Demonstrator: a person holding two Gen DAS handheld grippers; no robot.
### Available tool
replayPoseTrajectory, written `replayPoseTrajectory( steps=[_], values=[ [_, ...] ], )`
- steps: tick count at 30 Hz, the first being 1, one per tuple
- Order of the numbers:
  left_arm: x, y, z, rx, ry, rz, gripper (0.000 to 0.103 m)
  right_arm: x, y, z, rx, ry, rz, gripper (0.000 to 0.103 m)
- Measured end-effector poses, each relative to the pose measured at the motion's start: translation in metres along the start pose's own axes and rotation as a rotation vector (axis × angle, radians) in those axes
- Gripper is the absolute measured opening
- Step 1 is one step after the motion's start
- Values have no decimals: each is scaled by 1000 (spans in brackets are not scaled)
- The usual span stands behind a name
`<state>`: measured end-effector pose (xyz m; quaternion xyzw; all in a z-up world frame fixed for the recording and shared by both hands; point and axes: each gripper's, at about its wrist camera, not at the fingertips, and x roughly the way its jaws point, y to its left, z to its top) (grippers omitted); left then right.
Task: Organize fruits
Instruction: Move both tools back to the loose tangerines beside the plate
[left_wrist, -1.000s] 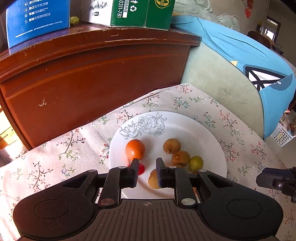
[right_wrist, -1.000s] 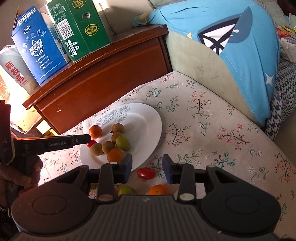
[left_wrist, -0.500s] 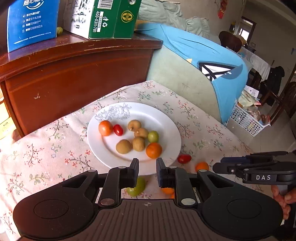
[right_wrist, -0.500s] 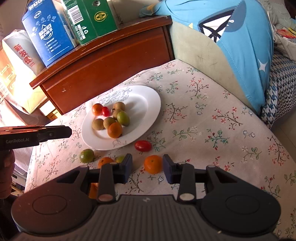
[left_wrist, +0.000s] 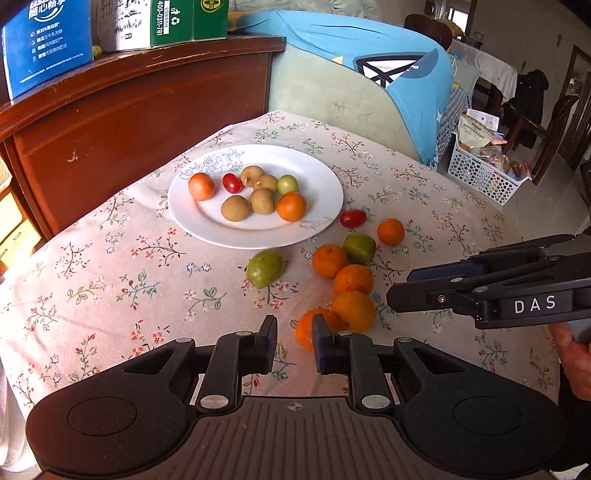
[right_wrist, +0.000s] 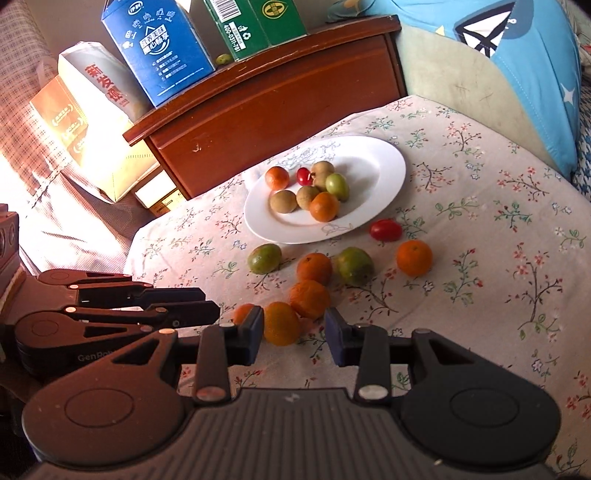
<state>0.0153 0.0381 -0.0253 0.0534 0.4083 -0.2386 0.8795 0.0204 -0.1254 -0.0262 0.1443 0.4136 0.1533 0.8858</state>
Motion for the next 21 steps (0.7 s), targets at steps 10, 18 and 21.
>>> replayPoseTrajectory(
  steps=[10, 18, 21],
  values=[
    [4, 2, -3, 31, 19, -4, 19, 22, 4, -3, 21, 51, 15, 37],
    [6, -1, -4, 60, 28, -19, 19, 38, 7, -4, 18, 68, 10, 34],
    [9, -2, -4, 66, 37, -32, 19, 38, 6, -4, 14, 70, 4, 26]
  ],
)
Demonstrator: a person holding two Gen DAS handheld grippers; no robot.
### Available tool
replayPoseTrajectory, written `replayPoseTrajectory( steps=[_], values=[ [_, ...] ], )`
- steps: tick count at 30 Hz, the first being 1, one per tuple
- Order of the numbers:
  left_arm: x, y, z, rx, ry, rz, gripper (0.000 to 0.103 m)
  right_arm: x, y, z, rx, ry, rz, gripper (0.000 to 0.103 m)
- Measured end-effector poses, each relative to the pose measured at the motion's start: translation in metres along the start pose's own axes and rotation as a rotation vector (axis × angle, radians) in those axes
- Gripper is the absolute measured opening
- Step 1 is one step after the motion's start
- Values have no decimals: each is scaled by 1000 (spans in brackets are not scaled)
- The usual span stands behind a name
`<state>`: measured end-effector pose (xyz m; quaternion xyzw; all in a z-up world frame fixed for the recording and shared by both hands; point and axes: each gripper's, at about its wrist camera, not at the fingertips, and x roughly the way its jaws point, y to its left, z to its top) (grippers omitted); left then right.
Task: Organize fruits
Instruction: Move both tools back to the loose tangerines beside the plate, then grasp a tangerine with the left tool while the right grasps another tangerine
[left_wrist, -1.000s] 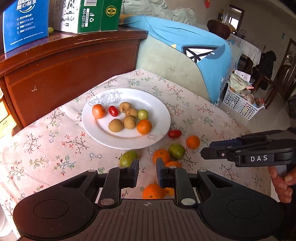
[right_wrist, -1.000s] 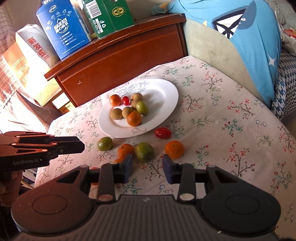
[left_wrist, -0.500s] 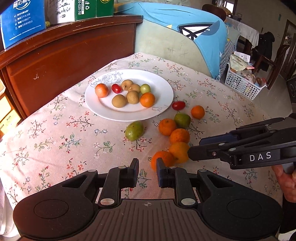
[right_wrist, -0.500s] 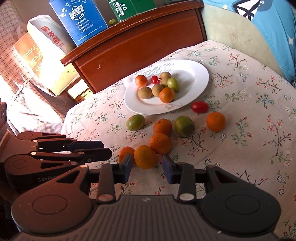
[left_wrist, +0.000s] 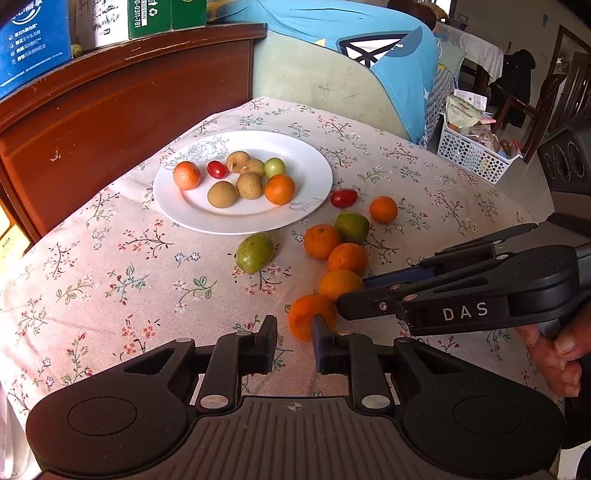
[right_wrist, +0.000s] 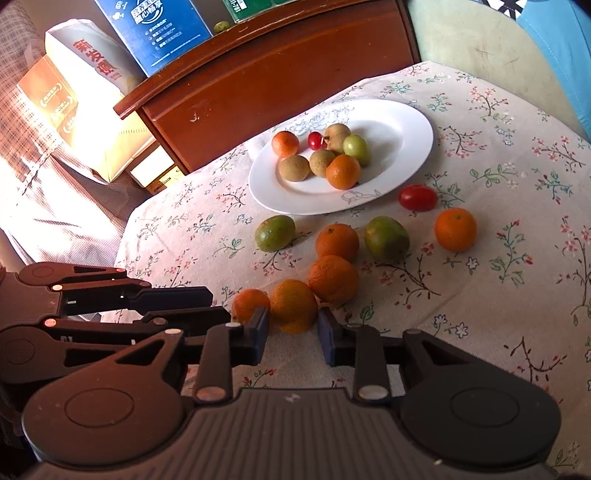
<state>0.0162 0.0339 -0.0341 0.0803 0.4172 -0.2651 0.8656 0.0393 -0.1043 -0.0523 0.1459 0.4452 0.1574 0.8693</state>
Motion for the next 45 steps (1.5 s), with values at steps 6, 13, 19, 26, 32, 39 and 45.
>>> replayPoseTrajectory(
  steps=[6, 13, 19, 26, 32, 39, 45],
  values=[
    [5, -6, 1, 14, 9, -18, 20, -13, -1, 1, -17, 3, 8, 22],
    [10, -11, 0, 46, 22, -15, 20, -17, -3, 1, -13, 20, 16, 25],
    [10, -10, 1, 76, 21, 16, 21, -9, 1, -3, -21, 44, 13, 41],
    [10, -8, 1, 79, 23, 17, 21, -1, -1, -6, -19, 56, 15, 30],
    [13, -8, 4, 47, 21, -3, 22, -14, -3, 2, -18, 15, -21, 30],
    [19, -13, 8, 37, 25, -16, 22, -20, -13, 7, 25, -2, -77, 30],
    [22, -18, 10, 48, 15, 2, 25, -22, -18, 7, 44, -9, -90, 30]
  ],
)
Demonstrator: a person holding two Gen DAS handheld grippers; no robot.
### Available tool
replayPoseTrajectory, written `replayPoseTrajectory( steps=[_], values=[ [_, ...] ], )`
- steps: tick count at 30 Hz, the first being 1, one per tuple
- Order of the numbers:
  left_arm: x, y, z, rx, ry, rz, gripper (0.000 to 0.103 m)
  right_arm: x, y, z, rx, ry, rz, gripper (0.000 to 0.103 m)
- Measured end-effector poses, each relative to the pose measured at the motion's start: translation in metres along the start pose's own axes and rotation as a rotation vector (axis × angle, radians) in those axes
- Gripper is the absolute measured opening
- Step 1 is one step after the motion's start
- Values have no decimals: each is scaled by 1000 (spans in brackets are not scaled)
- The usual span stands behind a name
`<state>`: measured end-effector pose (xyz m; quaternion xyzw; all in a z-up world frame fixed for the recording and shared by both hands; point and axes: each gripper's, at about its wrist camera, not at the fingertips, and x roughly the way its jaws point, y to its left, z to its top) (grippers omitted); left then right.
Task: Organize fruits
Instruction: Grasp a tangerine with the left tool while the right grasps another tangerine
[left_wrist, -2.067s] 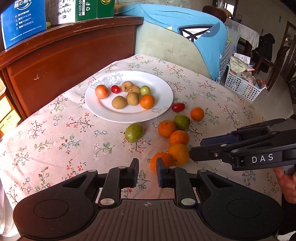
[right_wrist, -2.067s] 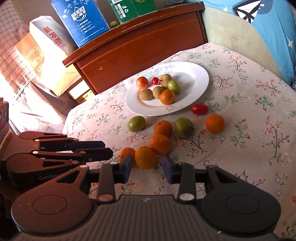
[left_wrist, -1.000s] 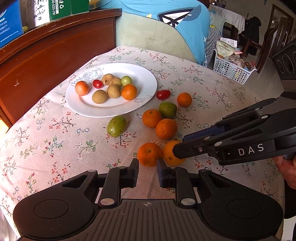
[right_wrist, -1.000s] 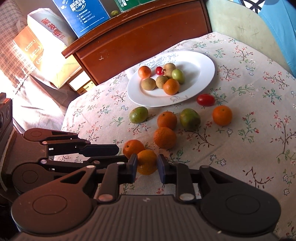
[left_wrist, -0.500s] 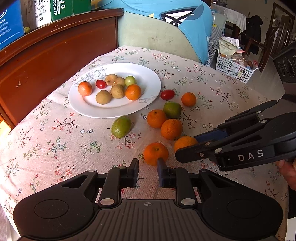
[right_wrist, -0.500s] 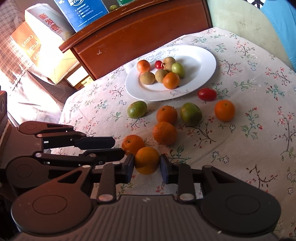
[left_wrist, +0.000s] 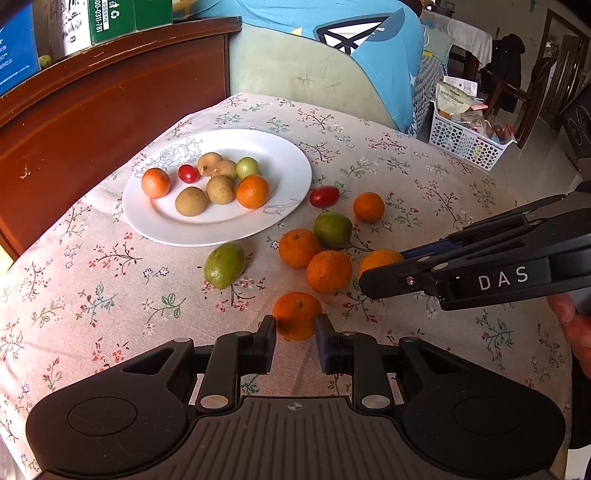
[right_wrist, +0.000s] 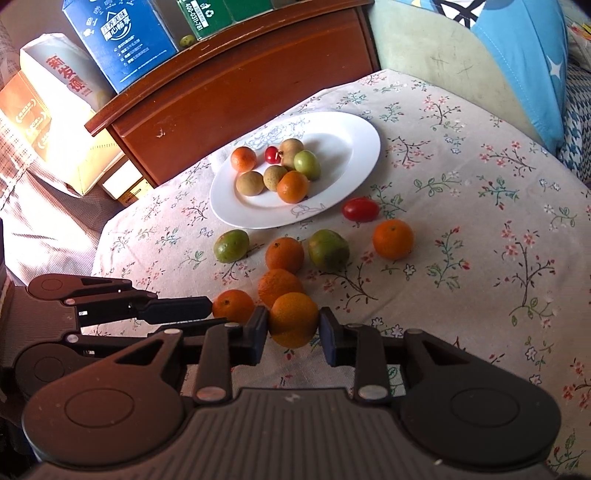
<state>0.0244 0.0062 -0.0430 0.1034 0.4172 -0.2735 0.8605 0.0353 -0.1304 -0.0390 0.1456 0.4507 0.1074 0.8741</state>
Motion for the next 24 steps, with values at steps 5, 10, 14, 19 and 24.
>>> replayPoseTrajectory(
  steps=[5, 10, 14, 19, 24],
  values=[
    [2, 0, 1, -8, -7, 20, 33, -1, 0, 1, 0, -2, 4, 30],
    [6, 1, 4, -25, -16, 18, 41, -2, 1, 1, 1, -3, 2, 30],
    [12, -3, 4, -16, -4, 17, 41, -2, 0, 1, 5, -2, 2, 30],
    [15, -1, 3, -34, 4, 25, 35, -2, -1, 0, 7, 0, 1, 30],
    [10, 1, 4, -50, -14, 31, 29, -3, -1, 1, 14, -3, 5, 30]
  ],
)
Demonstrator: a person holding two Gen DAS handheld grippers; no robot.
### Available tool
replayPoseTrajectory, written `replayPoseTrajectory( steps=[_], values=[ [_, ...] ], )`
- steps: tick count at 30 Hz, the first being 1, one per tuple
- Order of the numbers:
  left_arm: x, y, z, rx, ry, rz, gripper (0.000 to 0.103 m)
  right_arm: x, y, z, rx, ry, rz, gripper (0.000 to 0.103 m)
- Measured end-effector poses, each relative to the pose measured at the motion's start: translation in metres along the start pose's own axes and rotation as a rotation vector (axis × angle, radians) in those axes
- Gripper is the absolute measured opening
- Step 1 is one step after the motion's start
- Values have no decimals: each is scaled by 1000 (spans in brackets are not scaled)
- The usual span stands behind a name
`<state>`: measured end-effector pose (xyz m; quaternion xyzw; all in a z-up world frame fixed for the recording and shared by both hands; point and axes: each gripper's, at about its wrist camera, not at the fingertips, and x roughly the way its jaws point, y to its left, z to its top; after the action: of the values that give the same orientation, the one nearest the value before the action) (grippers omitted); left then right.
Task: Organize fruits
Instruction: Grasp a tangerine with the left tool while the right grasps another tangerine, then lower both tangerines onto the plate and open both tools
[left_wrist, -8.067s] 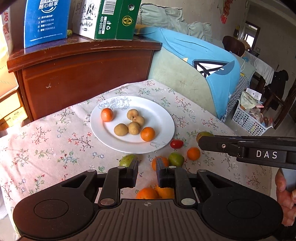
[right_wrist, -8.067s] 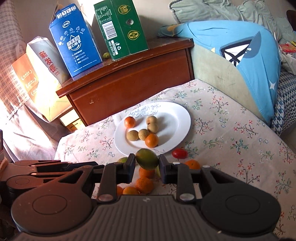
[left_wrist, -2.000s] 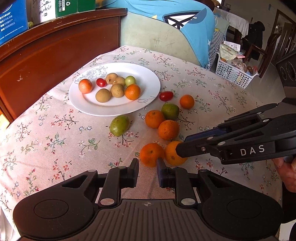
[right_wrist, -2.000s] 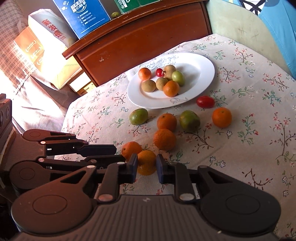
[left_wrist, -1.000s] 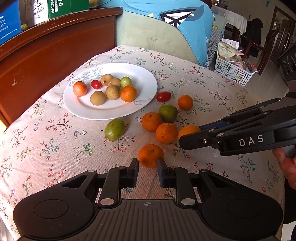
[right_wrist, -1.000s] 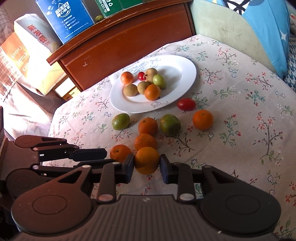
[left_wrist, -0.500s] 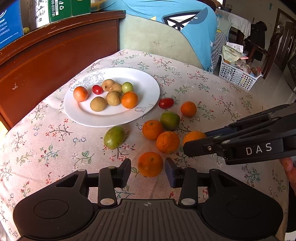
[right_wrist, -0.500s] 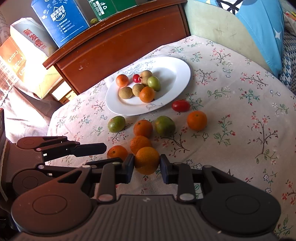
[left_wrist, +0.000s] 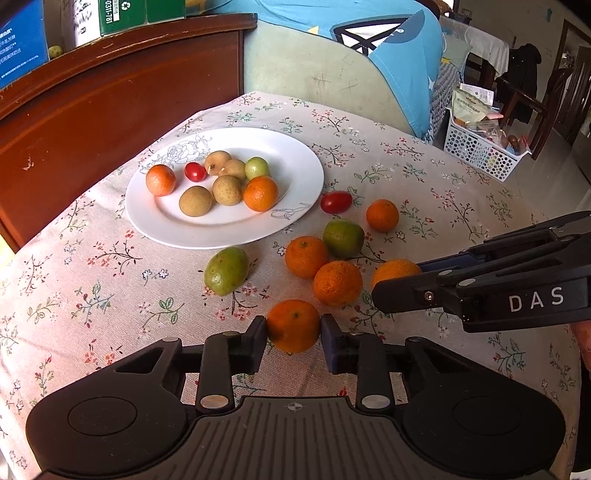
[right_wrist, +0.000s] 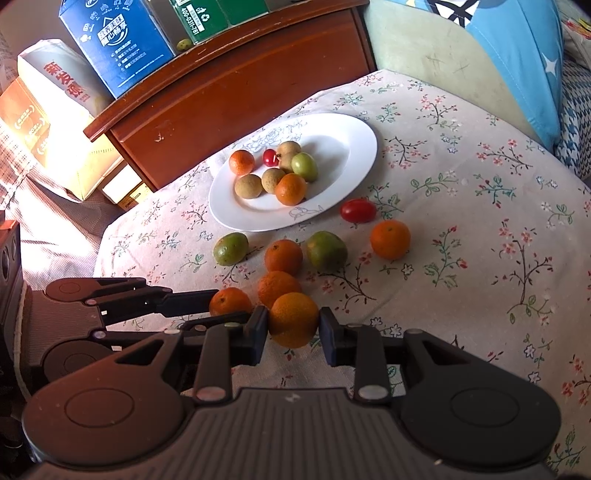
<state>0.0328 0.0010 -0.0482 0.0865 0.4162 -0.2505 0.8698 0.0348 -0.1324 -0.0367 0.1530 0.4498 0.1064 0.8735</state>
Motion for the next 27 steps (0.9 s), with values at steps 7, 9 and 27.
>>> replayPoseTrajectory(
  steps=[7, 9, 27],
  values=[
    [-19, 7, 13, -50, -84, 15, 29, -8, -1, 9, 20, -36, 18, 30],
    [-25, 9, 18, -61, -106, 18, 29, -12, -1, 14, 16, -53, 17, 30],
    [-14, 59, 80, -112, -127, 102, 29, -6, -10, 78, 48, -152, 20, 30]
  ],
)
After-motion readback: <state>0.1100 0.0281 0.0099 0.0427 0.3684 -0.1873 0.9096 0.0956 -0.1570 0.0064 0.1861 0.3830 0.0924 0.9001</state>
